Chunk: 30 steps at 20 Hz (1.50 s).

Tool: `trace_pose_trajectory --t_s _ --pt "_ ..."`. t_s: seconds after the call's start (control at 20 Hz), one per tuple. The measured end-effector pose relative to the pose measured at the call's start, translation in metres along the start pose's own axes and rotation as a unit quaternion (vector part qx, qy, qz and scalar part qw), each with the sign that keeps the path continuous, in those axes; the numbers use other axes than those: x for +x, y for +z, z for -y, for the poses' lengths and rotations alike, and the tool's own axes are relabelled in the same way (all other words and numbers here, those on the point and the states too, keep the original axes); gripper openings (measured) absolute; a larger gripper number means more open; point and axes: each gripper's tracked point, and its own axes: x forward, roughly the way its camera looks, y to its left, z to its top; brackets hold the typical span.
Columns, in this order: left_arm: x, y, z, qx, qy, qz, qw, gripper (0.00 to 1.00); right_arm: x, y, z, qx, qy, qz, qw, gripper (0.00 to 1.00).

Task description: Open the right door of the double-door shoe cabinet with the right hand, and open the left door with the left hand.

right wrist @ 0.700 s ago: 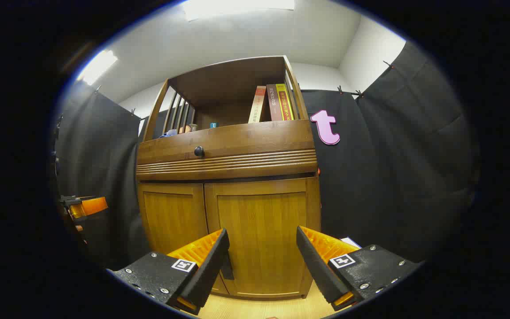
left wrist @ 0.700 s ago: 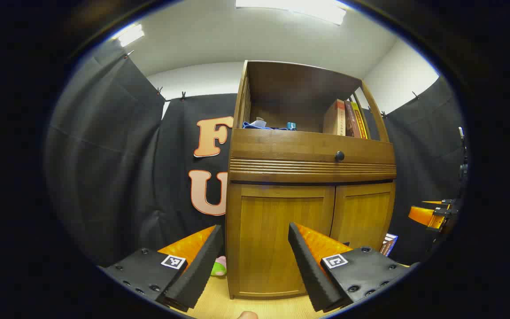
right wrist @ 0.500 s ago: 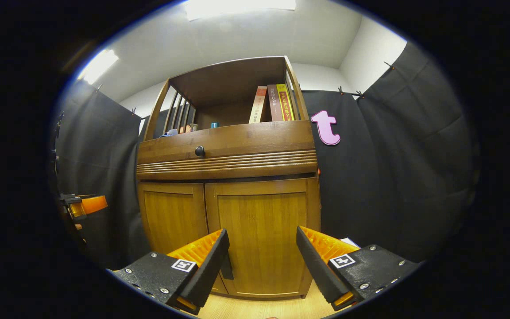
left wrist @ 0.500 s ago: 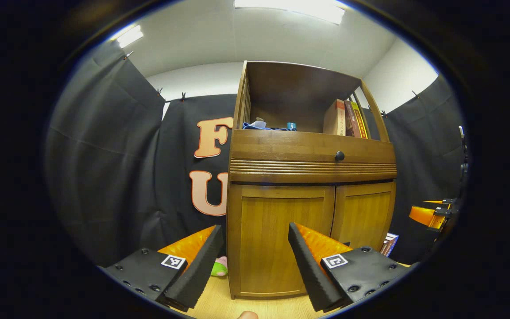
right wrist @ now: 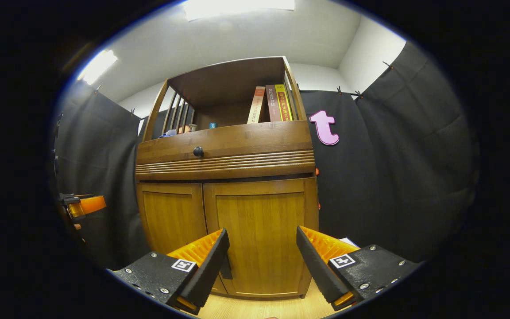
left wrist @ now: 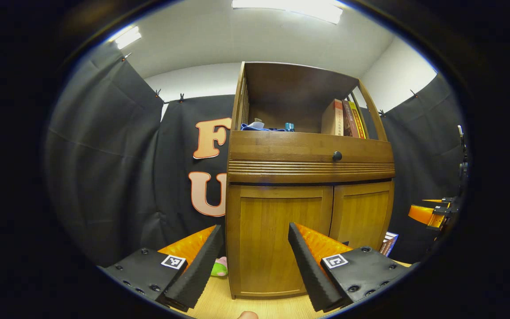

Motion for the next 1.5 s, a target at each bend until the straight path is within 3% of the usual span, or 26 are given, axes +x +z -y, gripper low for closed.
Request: trace_pose_trajectory --t_s 0.95,1.5 --pt "-0.009 0.0 -0.004 0.005 0.003 0.002 1.0 0.94 0.001 -0.02 -0.005 -0.002 0.005 -0.019 1.0 0.94" --pt "-0.01 -0.005 -0.016 0.003 0.011 -0.005 1.0 0.94 0.016 -0.078 -0.015 -0.014 0.012 -0.057 0.998 0.94"
